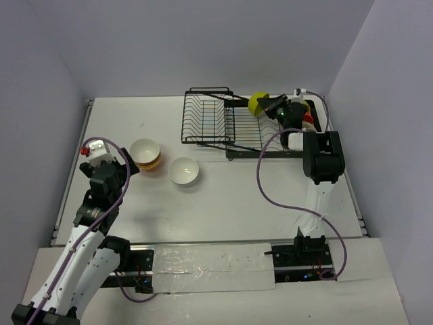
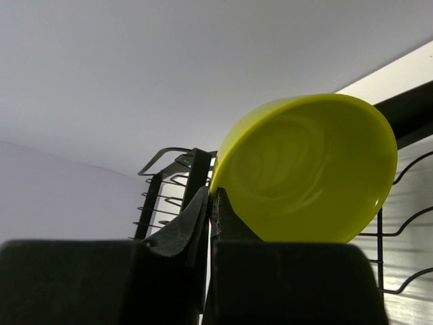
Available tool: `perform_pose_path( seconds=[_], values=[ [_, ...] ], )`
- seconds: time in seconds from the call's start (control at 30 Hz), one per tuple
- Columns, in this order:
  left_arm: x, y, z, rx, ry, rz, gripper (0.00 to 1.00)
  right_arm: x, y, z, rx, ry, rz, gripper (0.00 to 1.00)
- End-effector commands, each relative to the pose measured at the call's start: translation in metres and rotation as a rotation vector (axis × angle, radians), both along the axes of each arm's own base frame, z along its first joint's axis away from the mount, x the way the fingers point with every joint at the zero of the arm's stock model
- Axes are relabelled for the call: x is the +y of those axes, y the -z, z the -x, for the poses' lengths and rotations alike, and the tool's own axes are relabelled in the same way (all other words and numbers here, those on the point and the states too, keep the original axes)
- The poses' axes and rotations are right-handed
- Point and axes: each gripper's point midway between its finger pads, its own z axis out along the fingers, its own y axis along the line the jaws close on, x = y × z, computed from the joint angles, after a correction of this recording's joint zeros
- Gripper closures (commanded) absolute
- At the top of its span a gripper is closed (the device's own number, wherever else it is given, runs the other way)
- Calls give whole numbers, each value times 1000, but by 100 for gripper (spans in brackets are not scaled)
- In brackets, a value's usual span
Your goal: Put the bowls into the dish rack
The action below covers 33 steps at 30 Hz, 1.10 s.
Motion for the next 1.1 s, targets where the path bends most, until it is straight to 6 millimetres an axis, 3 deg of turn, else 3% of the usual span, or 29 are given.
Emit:
perform_pose_path(
  seconds=[0.0, 0.47, 1.07],
  values=[
    [1, -9, -1, -31, 2, -10, 1, -5, -36, -4, -138, 29, -10, 100],
    [1, -10, 0, -31, 1, -14, 1, -12, -7, -8, -80, 79, -37, 100],
    [2, -10, 0, -33, -2, -13, 1, -27, 12, -4, -24, 167, -32, 100]
  ],
)
